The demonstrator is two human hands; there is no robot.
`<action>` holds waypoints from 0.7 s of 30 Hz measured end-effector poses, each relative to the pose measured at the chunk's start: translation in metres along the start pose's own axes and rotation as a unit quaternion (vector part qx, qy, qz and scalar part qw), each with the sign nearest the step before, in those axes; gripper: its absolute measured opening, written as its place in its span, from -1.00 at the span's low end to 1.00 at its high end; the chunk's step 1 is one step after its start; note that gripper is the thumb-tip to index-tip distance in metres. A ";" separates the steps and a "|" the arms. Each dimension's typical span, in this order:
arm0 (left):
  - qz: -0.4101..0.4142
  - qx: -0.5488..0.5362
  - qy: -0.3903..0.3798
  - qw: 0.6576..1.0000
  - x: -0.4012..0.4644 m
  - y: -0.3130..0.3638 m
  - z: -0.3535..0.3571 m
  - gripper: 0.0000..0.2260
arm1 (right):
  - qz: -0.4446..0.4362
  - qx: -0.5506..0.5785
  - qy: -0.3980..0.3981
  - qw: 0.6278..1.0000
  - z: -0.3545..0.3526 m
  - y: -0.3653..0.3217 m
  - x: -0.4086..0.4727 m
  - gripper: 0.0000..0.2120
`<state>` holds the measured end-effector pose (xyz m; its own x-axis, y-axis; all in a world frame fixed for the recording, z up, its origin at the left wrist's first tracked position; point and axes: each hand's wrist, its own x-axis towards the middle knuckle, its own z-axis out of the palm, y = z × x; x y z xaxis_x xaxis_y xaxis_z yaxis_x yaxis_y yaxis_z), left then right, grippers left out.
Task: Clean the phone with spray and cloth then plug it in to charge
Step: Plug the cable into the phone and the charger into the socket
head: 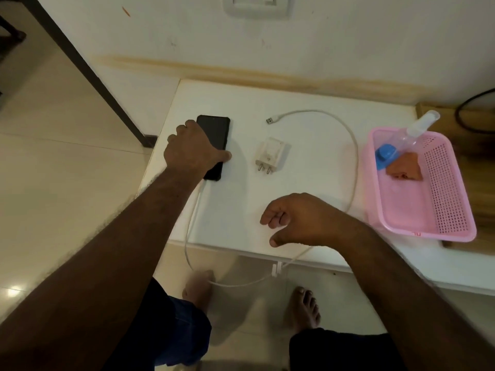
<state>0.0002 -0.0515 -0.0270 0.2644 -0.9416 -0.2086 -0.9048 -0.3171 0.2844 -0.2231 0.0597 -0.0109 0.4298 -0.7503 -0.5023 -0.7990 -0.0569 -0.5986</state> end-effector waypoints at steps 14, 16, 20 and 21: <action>0.199 0.007 0.149 0.969 -0.025 0.035 0.006 -0.36 | 0.028 0.078 0.425 0.901 -0.029 0.018 0.012 -0.85; 0.263 -0.020 0.106 0.959 -0.038 0.052 0.017 -0.38 | 0.013 0.074 0.471 0.879 -0.029 0.017 0.015 -0.83; 0.251 0.012 0.037 0.967 -0.049 0.070 0.042 -0.26 | 0.003 0.046 0.504 0.862 -0.029 0.013 0.023 -0.79; 0.239 0.020 0.033 0.970 -0.048 0.071 0.044 -0.25 | -0.001 0.038 0.504 0.863 -0.031 0.012 0.026 -0.79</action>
<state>-0.0911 -0.0240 -0.0378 -0.1694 -0.9855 -0.0009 -0.9409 0.1615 0.2976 -0.2348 0.0194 -0.0120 -0.1848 -0.9438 0.2739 -0.7525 -0.0434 -0.6572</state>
